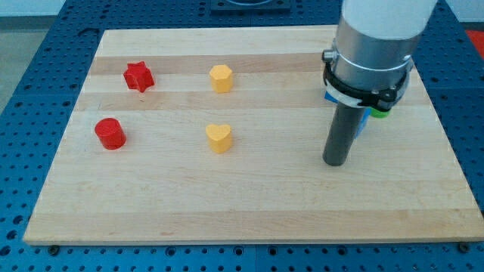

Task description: Slide the blue triangle and blue cube closer to the green circle and green cube

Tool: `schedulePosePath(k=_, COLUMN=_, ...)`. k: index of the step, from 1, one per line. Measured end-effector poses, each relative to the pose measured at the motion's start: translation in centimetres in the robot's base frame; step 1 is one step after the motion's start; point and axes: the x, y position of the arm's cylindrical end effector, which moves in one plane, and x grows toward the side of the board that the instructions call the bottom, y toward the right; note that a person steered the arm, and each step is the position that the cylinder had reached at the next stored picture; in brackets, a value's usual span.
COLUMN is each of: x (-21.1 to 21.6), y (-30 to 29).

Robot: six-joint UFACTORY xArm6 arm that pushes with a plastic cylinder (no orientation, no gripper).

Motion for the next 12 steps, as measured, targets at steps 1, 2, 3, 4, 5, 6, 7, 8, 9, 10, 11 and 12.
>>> schedulePosePath(k=1, x=-2.5, y=0.0)
schedulePosePath(k=2, x=-2.5, y=0.0)
schedulePosePath(k=3, x=-3.2, y=1.2)
schedulePosePath(k=4, x=-3.7, y=1.7)
schedulePosePath(k=5, x=-6.8, y=2.6)
schedulePosePath(k=6, x=-7.8, y=2.9)
schedulePosePath(k=7, x=-8.0, y=3.2)
schedulePosePath(k=8, x=-8.0, y=3.0)
schedulePosePath(k=9, x=-8.5, y=0.5)
schedulePosePath(k=10, x=-9.8, y=-0.6)
schedulePosePath(k=11, x=-14.9, y=-0.6)
schedulePosePath(k=12, x=-15.1, y=-0.6)
